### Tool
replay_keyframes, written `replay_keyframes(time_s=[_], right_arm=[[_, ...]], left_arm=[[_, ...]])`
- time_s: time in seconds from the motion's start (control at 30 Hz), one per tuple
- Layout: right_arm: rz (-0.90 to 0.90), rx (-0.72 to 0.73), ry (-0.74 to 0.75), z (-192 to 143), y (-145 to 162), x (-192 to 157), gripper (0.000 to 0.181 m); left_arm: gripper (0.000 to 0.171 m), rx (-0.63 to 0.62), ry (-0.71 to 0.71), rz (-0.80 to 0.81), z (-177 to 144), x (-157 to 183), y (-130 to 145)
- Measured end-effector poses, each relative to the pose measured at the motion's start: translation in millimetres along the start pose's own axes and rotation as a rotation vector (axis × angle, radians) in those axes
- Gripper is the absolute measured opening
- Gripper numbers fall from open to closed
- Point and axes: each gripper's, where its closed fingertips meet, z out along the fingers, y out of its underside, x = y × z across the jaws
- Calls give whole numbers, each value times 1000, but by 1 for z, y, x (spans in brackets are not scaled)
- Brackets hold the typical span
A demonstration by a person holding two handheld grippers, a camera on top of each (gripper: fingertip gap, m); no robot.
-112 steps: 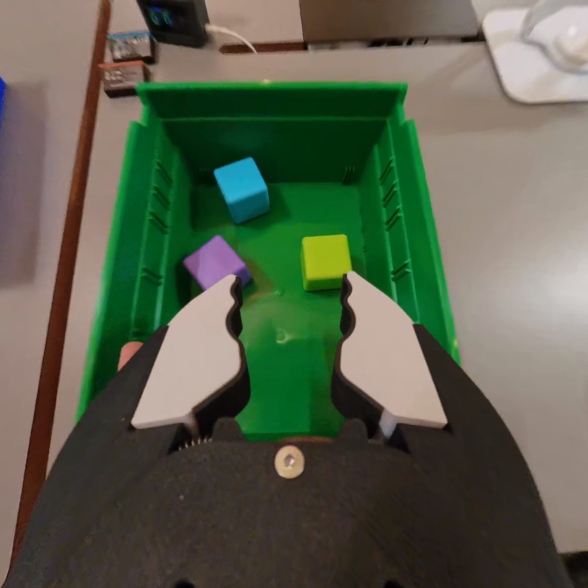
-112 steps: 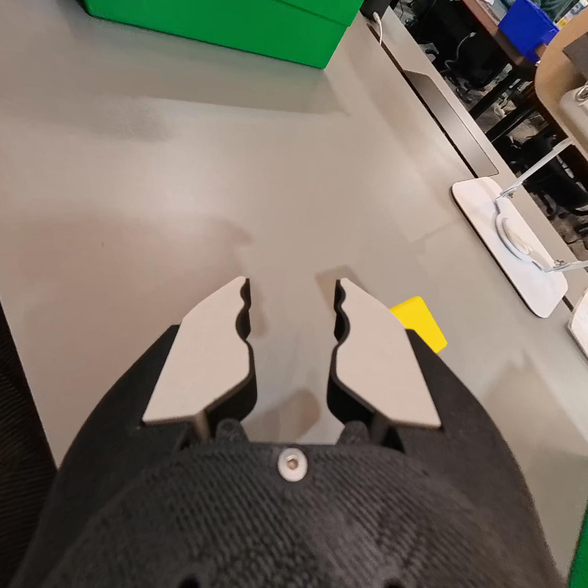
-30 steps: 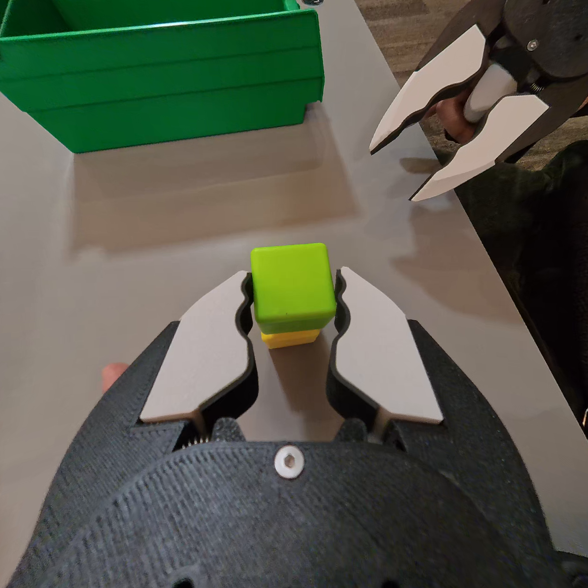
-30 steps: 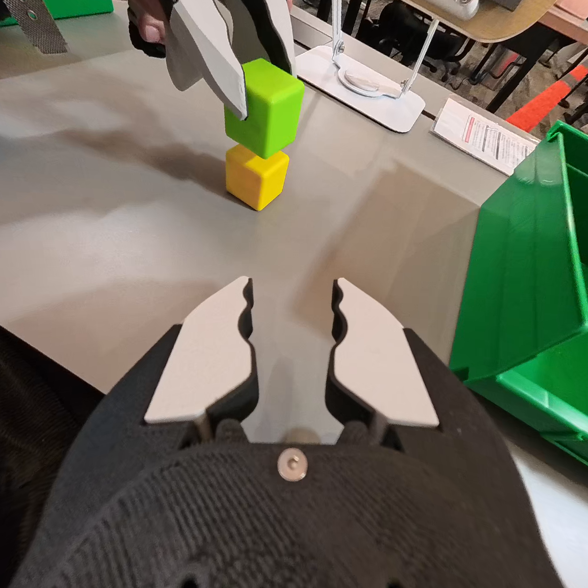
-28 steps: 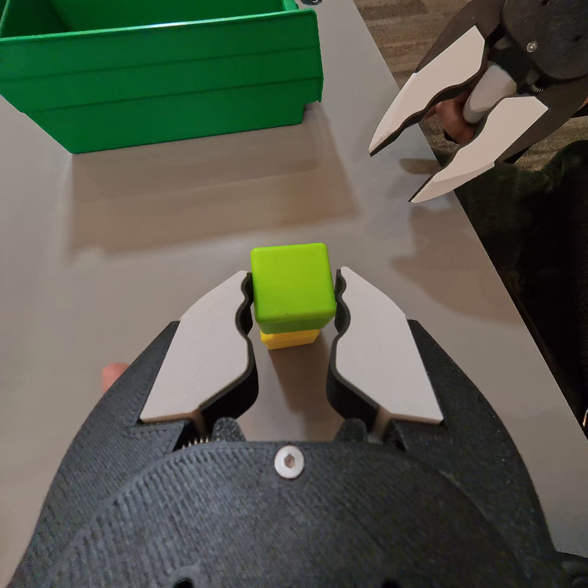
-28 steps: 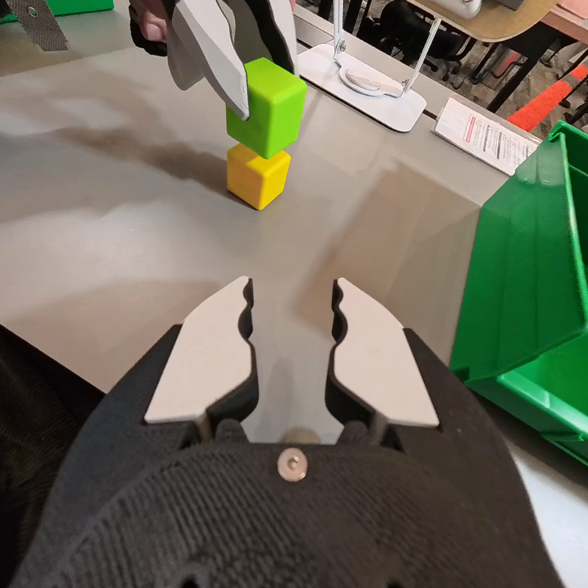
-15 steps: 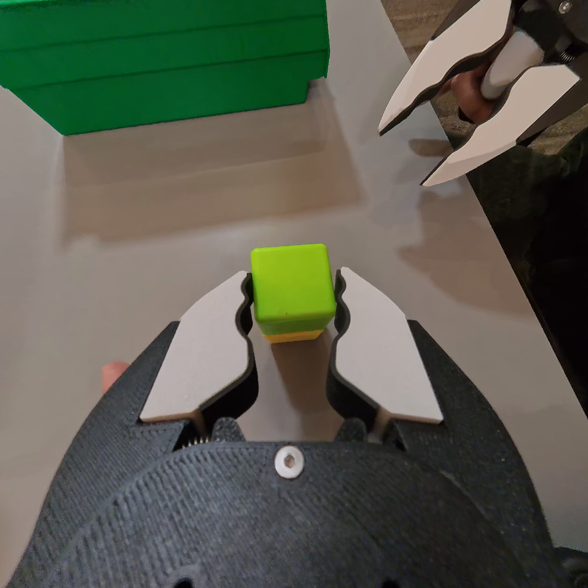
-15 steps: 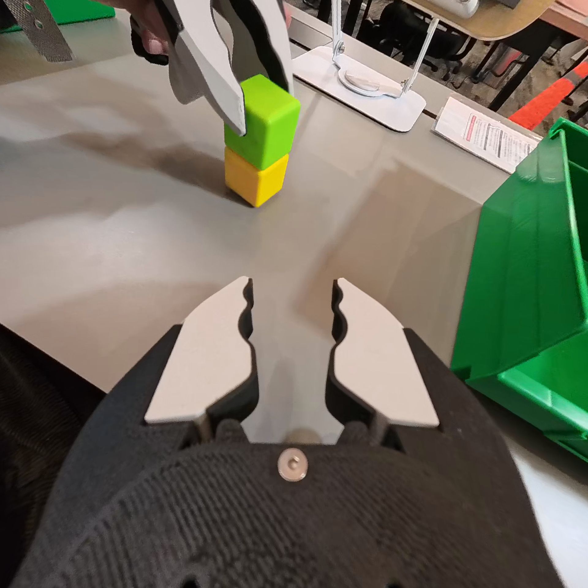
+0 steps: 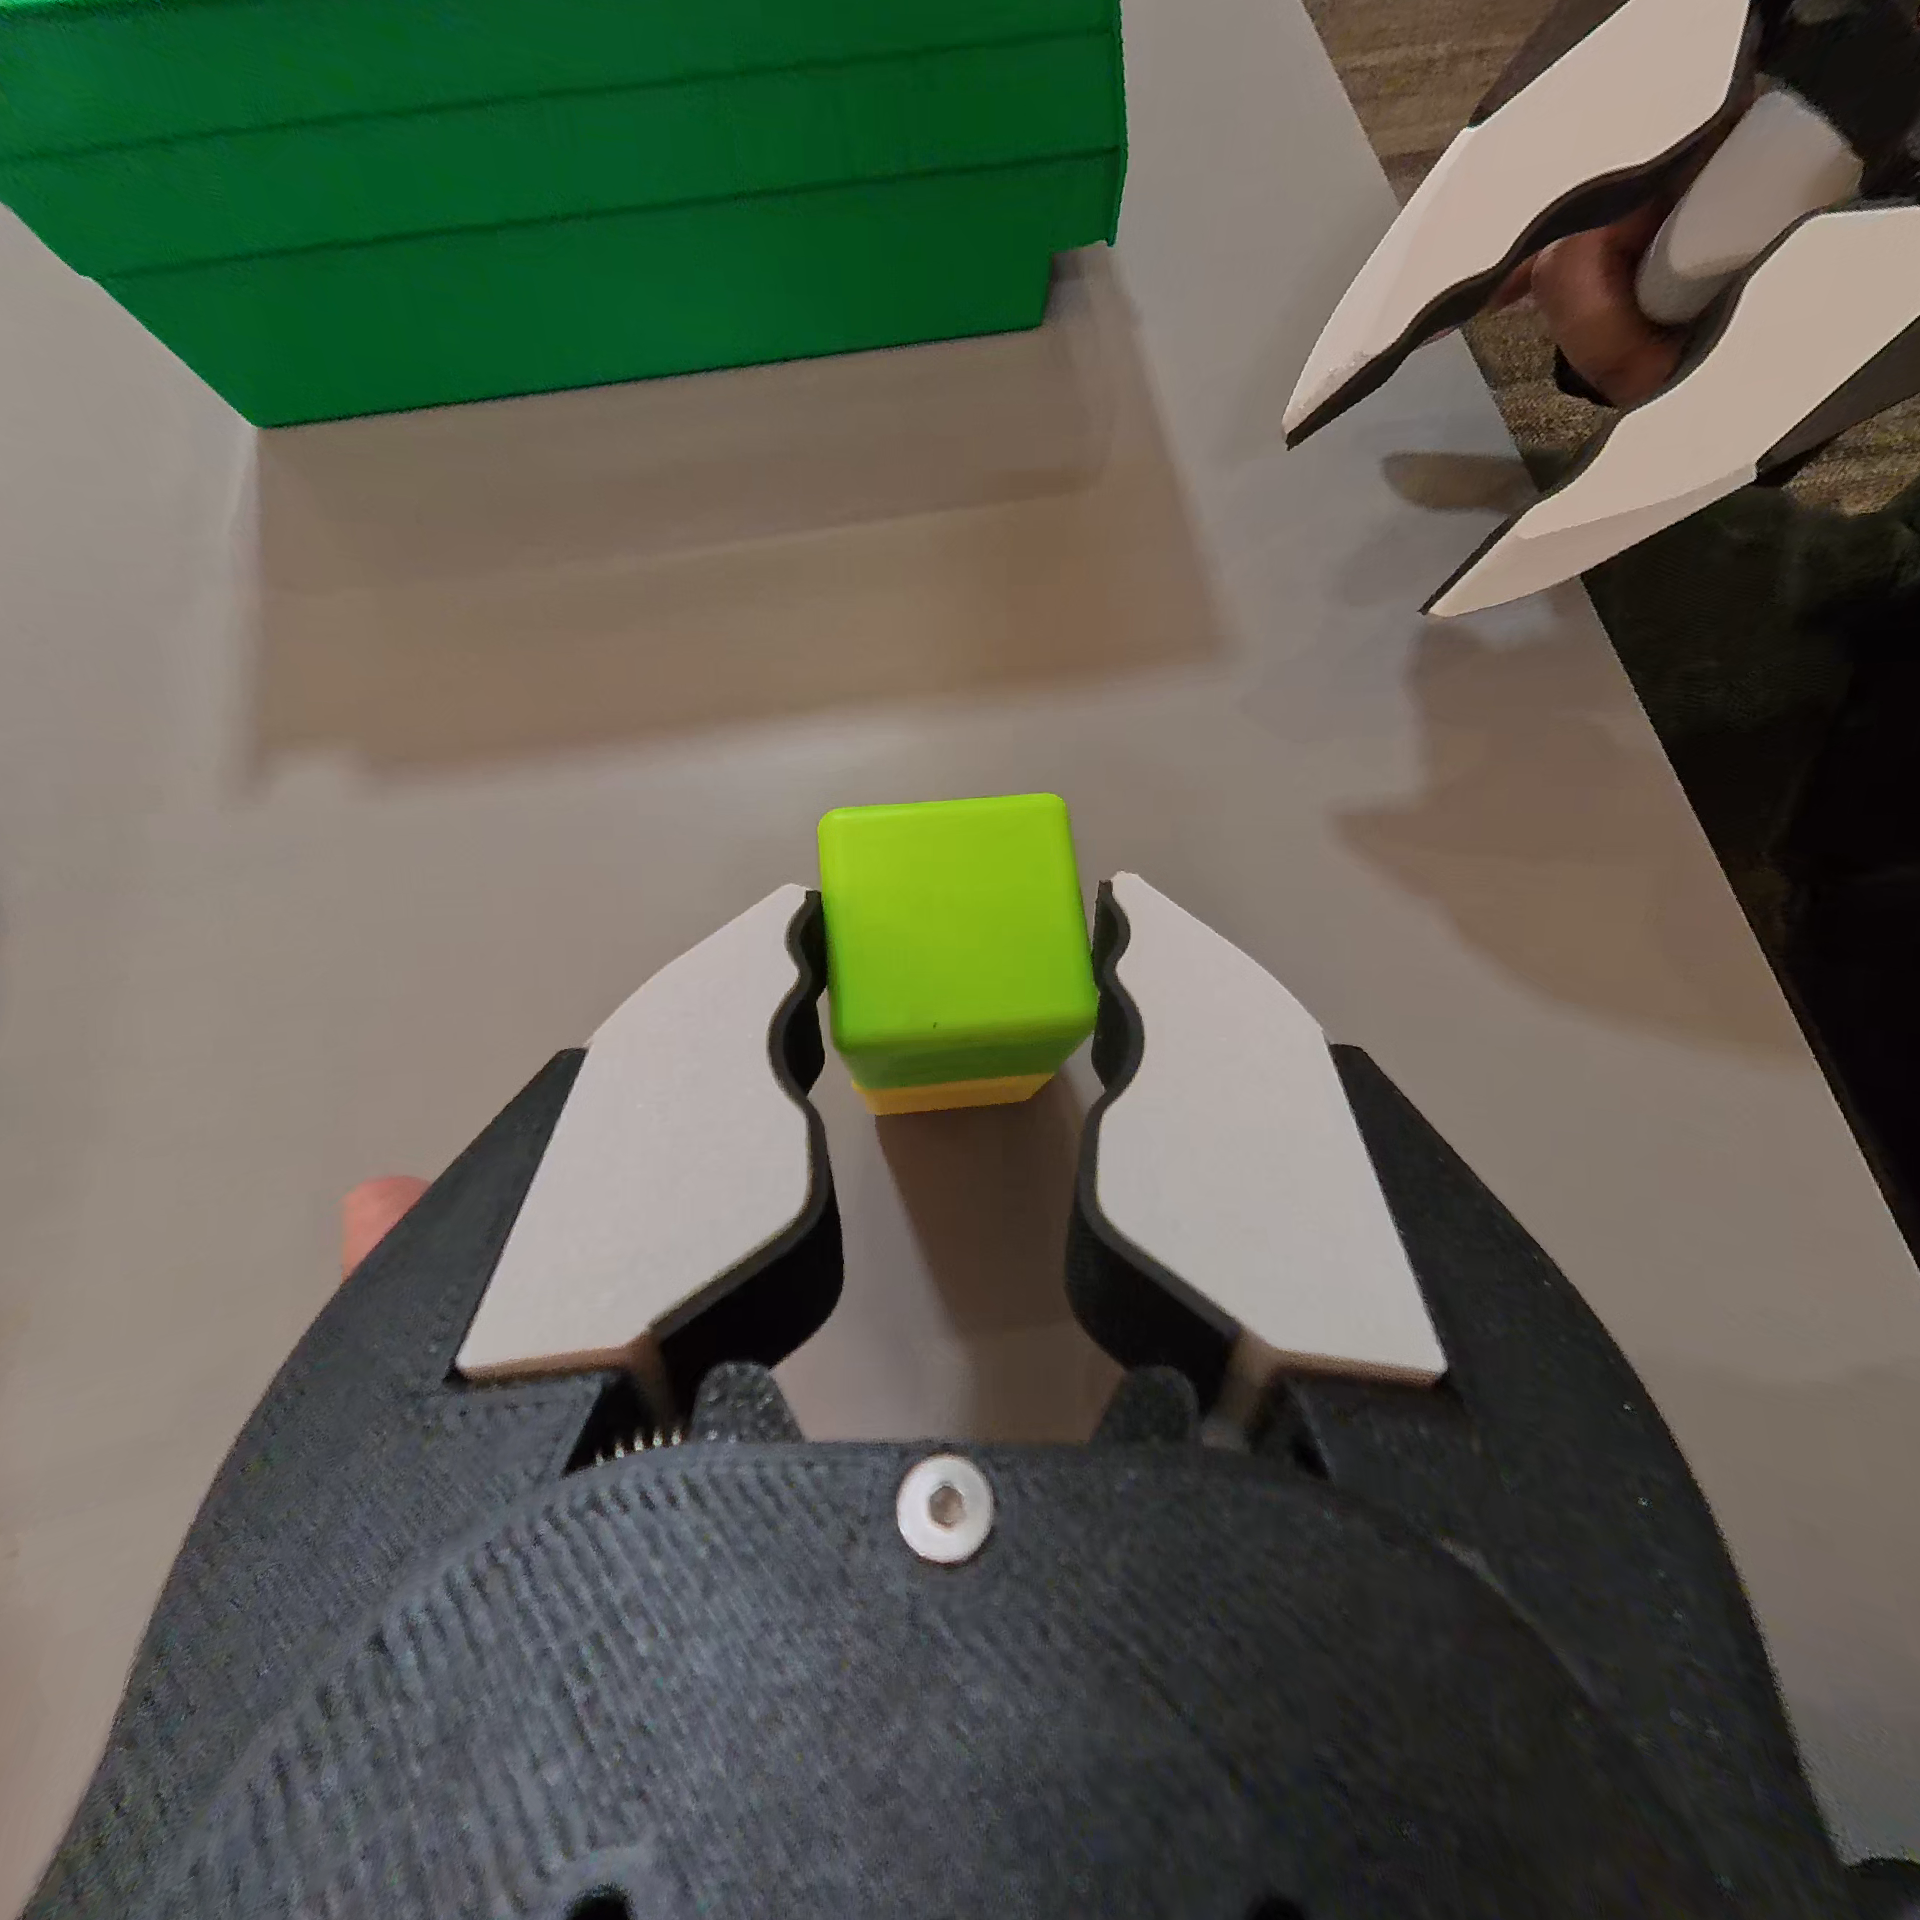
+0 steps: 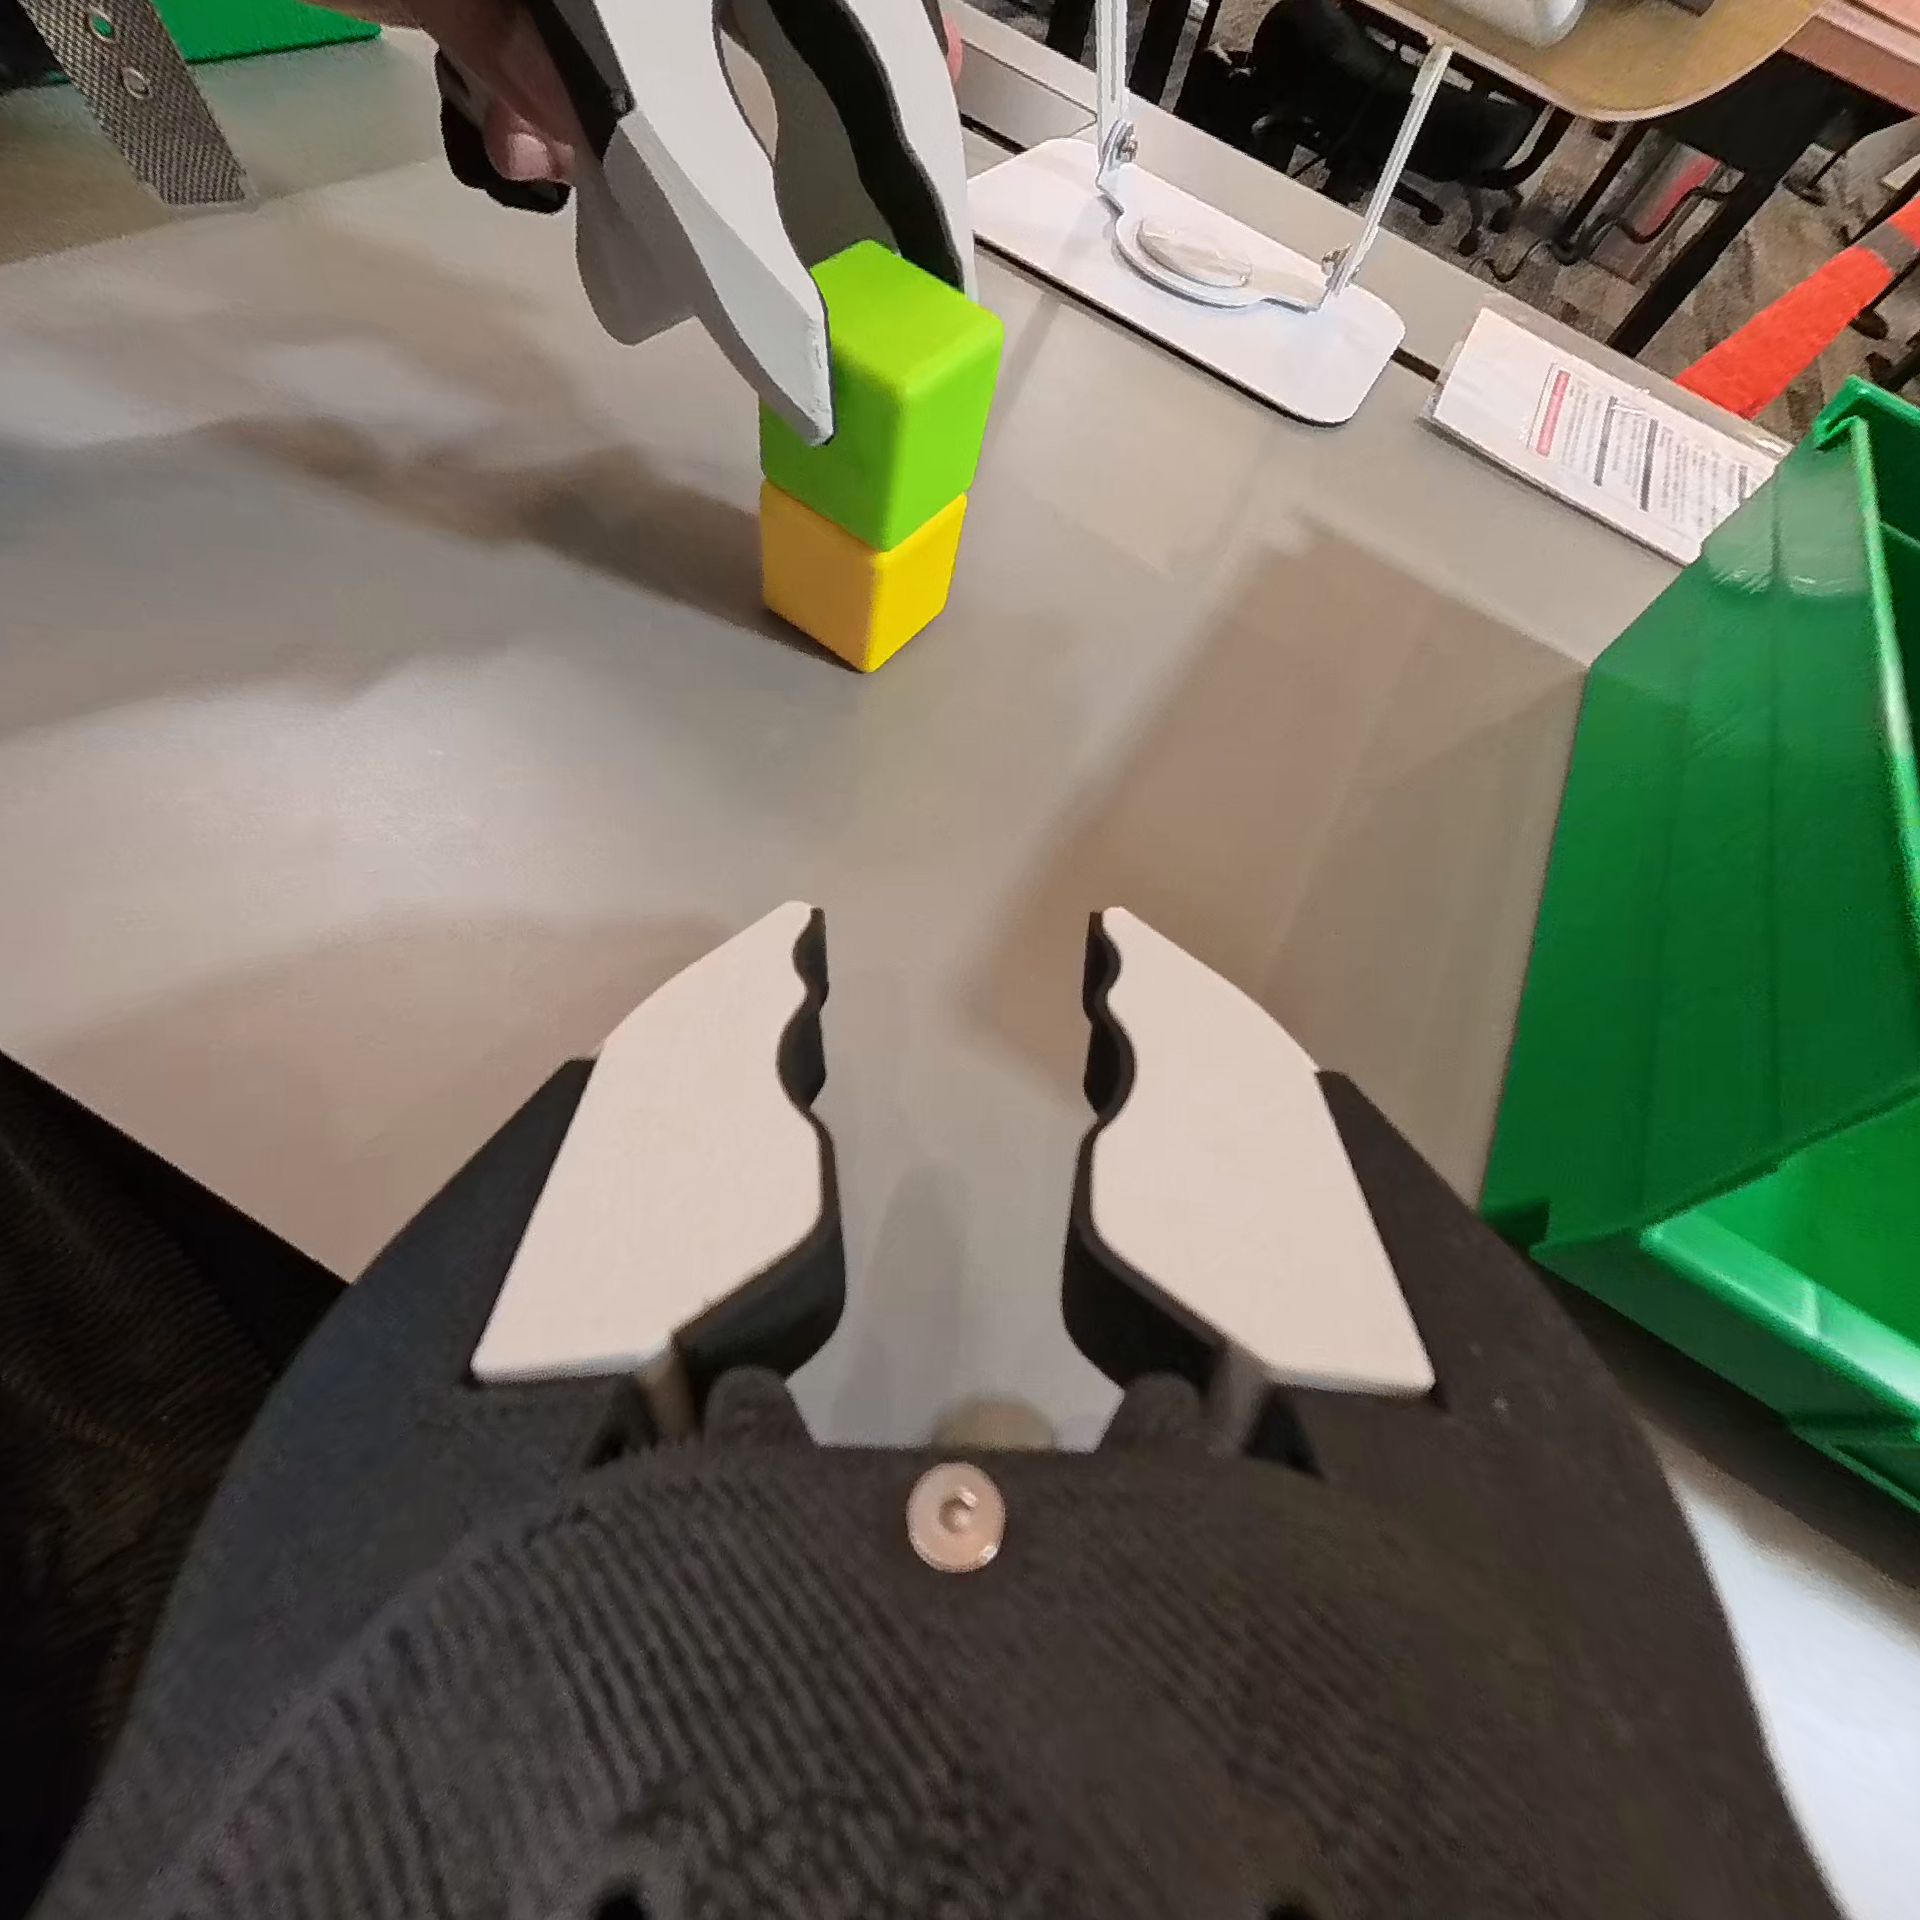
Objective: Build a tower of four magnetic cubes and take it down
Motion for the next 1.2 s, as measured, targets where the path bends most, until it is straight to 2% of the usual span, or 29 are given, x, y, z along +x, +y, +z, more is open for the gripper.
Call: replay_keyframes(time_s=[0.5, 0.67, 1.2], right_arm=[[6, 4, 0, 0, -1, 0, 49], [6, 4, 0, 0, -1, 1, 49], [1, 7, -6, 1, -2, -1, 49]], left_arm=[[51, 32, -45, 3, -3, -1, -3], [61, 98, -30, -28, -11, 1, -15], [61, 21, -84, -40, -7, -7, 3]])
